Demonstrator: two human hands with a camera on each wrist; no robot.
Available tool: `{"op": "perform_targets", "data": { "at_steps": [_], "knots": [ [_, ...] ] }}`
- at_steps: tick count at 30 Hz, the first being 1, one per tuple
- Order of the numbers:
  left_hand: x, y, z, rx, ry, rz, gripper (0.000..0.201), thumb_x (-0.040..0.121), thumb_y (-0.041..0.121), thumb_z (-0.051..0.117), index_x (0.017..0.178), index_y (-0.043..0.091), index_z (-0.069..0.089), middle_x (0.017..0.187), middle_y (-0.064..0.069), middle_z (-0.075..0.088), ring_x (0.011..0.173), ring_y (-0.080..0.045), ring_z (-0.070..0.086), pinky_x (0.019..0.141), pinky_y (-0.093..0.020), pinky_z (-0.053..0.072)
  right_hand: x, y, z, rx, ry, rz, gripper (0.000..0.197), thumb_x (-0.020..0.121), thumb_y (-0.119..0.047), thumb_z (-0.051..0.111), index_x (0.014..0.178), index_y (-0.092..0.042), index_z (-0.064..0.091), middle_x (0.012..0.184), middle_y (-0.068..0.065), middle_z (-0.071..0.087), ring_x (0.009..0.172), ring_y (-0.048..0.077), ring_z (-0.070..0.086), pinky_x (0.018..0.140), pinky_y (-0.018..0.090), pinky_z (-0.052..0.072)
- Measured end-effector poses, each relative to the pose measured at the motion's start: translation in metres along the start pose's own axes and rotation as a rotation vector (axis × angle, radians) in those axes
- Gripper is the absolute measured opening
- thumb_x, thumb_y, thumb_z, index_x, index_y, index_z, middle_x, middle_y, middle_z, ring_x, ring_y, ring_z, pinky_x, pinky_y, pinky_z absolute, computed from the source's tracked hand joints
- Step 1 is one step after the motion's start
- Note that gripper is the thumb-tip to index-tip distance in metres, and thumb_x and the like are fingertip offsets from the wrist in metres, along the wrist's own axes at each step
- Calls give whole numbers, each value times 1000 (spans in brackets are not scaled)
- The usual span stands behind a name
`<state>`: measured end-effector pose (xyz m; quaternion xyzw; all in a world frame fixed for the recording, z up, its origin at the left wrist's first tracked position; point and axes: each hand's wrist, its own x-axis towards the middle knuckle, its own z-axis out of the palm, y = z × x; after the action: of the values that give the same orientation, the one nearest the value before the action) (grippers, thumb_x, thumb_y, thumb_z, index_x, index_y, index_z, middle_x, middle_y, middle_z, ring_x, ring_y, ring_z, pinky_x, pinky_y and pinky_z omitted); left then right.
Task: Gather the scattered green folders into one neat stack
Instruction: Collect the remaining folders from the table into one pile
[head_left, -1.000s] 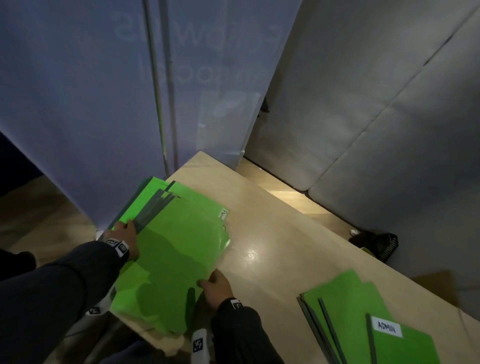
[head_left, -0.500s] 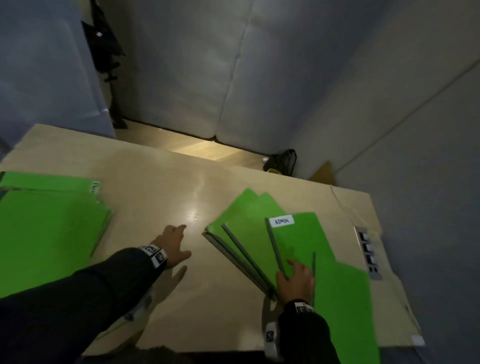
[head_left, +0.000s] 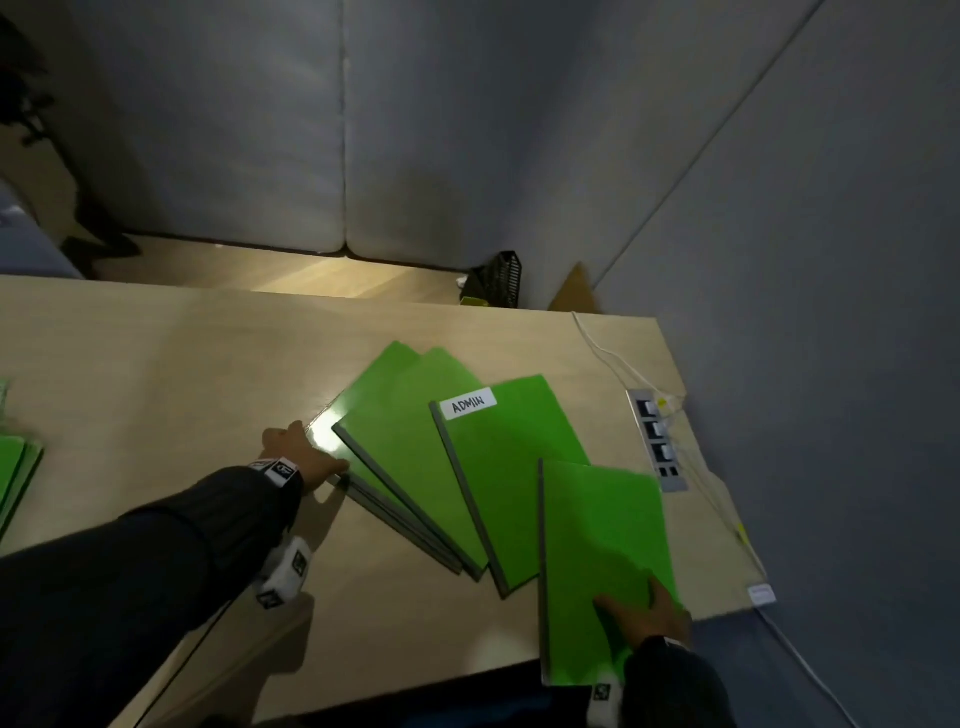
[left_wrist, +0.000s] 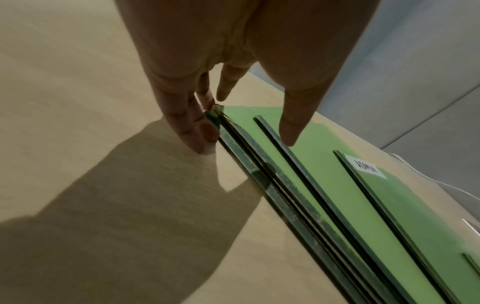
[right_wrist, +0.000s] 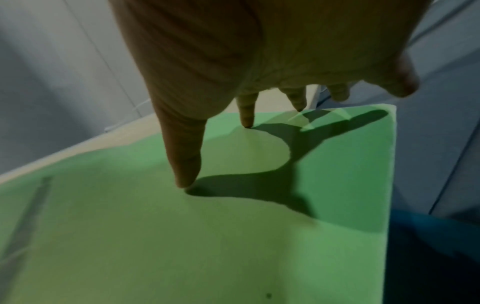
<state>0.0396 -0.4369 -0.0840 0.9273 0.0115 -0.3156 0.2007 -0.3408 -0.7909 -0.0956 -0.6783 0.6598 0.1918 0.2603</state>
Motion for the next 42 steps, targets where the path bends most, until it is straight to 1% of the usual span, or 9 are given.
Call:
{"op": "perform_targets", "data": {
  "at_steps": [7, 19, 23, 25, 30, 33, 36, 40, 42],
  "knots": [
    [-24, -2, 2, -185, 85, -126, 74, 72, 46, 77, 125, 1, 52, 125, -22, 56, 115, -41, 55, 93, -43, 50, 17, -46, -17, -183, 52, -46, 139, 24, -91, 69, 148, -55, 17, 149, 17, 30, 131, 49, 36, 105, 60, 40],
    [-46, 9, 21, -685, 29, -141, 78, 71, 20, 82, 139, 14, 45, 139, -10, 53, 119, -34, 56, 99, -49, 51, -25, -222, 4, -271, 45, -408, 125, 30, -81, 75, 134, -22, 37, 131, 10, 37, 121, 40, 40, 96, 60, 46],
    [-51, 9, 26, -812, -44, -164, 34, 77, 8, 79, 105, 17, 62, 106, -3, 69, 108, -31, 61, 97, -41, 48, -60, -266, 32, -331, 38, -532, 124, 36, -81, 73, 137, -20, 36, 136, 8, 38, 125, 37, 40, 96, 59, 46],
    [-50, 6, 25, -914, -71, -224, 38, 74, 5, 80, 104, 17, 59, 108, -7, 67, 107, -31, 59, 98, -48, 47, -76, -280, 44, -363, -2, -563, 127, 39, -79, 75, 141, -17, 33, 140, 7, 38, 128, 37, 39, 98, 59, 43],
    [-38, -19, 18, -1004, -71, -313, 70, 57, 22, 90, 116, 8, 56, 118, -16, 63, 101, -38, 61, 89, -57, 56, -99, -285, 63, -286, -58, -546, 115, 36, -76, 75, 129, -16, 42, 129, 8, 52, 122, 34, 49, 99, 54, 45],
    [-42, -35, 14, -831, -38, -282, 46, 73, 17, 83, 109, 9, 57, 106, -11, 64, 92, -31, 61, 87, -39, 53, -117, -277, 86, -174, -133, -475, 110, 30, -77, 73, 118, -15, 48, 114, 7, 60, 108, 32, 57, 91, 48, 54],
    [-47, -57, 0, -720, -17, -281, 63, 74, 26, 83, 126, 4, 55, 113, -14, 64, 89, -29, 58, 79, -32, 46, -137, -268, 109, -37, -235, -394, 105, 28, -72, 75, 111, -10, 57, 106, 7, 65, 91, 29, 65, 81, 43, 61],
    [-44, -88, -13, -764, -36, -378, 70, 77, 24, 81, 130, -11, 52, 95, -19, 63, 70, -26, 57, 59, -29, 46, -172, -265, 125, -38, -256, -368, 103, 39, -69, 74, 121, -8, 56, 118, 8, 55, 104, 31, 61, 89, 39, 56],
    [-42, -104, -14, -821, -48, -411, 71, 76, 20, 82, 130, -13, 51, 109, -23, 63, 83, -32, 61, 69, -33, 51, -184, -266, 133, -72, -222, -395, 103, 41, -71, 72, 125, -14, 52, 111, 5, 44, 110, 32, 56, 93, 45, 55]
  ]
}}
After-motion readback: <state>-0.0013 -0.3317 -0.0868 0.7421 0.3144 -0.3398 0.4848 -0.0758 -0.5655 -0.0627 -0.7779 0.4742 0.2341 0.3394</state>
